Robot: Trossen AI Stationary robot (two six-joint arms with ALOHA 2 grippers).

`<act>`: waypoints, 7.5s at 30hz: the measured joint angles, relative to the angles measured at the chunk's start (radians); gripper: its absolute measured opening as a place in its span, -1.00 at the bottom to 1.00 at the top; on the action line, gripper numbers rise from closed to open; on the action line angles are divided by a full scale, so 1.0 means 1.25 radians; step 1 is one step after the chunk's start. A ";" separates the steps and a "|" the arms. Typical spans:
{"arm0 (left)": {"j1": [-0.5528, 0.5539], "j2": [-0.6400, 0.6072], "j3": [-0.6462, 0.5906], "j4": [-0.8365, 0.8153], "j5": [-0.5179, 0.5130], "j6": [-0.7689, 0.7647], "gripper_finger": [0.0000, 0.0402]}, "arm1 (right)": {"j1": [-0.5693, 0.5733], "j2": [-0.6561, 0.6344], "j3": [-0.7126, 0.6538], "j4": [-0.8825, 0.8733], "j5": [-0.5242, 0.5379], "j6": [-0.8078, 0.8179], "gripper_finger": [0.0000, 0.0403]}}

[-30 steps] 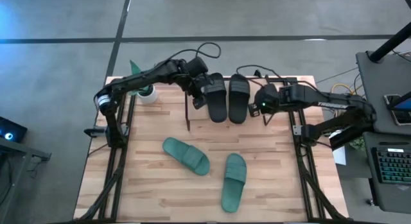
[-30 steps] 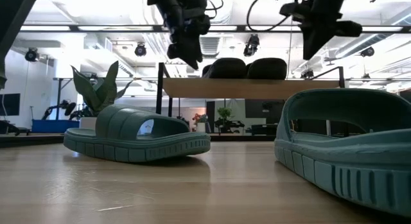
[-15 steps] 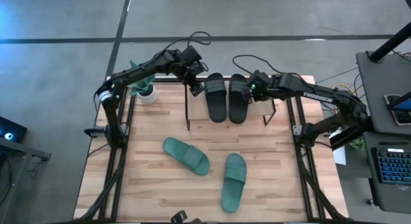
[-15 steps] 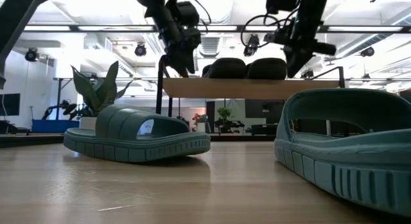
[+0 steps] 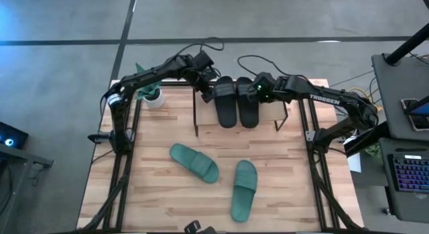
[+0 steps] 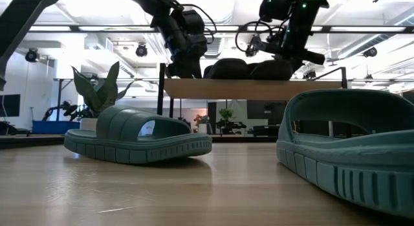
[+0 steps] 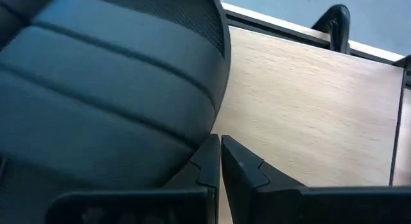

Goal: Pick and place slides into the shelf
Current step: Adjust the black slides on the shelf, then move the right green slide to the center of the table

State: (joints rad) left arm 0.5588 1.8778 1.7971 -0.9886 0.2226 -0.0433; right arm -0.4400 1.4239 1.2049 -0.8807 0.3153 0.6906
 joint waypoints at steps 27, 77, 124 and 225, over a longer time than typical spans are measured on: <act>-0.009 0.000 -0.029 0.059 0.027 0.021 -0.13 | -0.001 -0.033 0.000 -0.054 0.068 0.049 -0.96; -0.169 -0.035 -0.078 0.142 0.028 -0.042 -0.13 | 0.048 -0.027 -0.008 0.065 -0.067 0.012 -0.96; -0.171 -0.063 -0.072 0.139 0.027 -0.036 -0.13 | 0.339 -0.127 -0.076 -0.016 -0.150 0.271 -0.96; -0.384 -0.329 -0.296 0.204 -0.066 -0.194 -0.13 | 0.583 -0.129 -0.142 0.139 -0.137 0.227 -0.96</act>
State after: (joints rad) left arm 0.0786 1.4671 1.4273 -0.7335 0.1398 -0.2859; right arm 0.2884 1.2629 1.0268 -0.7075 0.1442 0.9749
